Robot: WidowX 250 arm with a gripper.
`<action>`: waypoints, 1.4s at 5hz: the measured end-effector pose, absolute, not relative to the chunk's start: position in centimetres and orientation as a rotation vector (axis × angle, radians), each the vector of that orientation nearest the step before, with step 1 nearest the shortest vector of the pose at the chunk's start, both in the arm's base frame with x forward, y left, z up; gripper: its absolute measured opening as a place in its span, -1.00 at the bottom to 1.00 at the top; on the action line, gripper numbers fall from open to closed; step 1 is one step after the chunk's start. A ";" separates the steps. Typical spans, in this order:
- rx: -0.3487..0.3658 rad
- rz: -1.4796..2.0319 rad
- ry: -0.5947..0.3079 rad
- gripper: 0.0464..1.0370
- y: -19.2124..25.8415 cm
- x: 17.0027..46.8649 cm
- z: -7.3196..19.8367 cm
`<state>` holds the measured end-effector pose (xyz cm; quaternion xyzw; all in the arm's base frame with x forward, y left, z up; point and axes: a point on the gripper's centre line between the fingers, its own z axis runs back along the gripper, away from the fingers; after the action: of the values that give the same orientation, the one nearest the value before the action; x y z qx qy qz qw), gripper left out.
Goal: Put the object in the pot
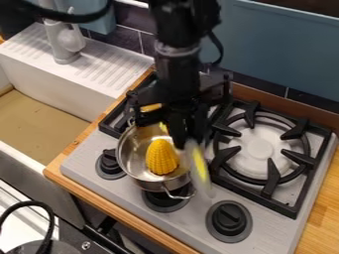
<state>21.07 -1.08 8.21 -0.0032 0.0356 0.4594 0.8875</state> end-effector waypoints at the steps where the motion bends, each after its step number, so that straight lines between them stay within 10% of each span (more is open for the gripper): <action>1: 0.001 0.954 0.123 -0.79 -1.0 20.8 7.6; 7: 0.004 0.969 0.194 -0.70 0.8 21.5 7.0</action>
<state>21.47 0.78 7.00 0.0017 0.0933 0.4649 0.8804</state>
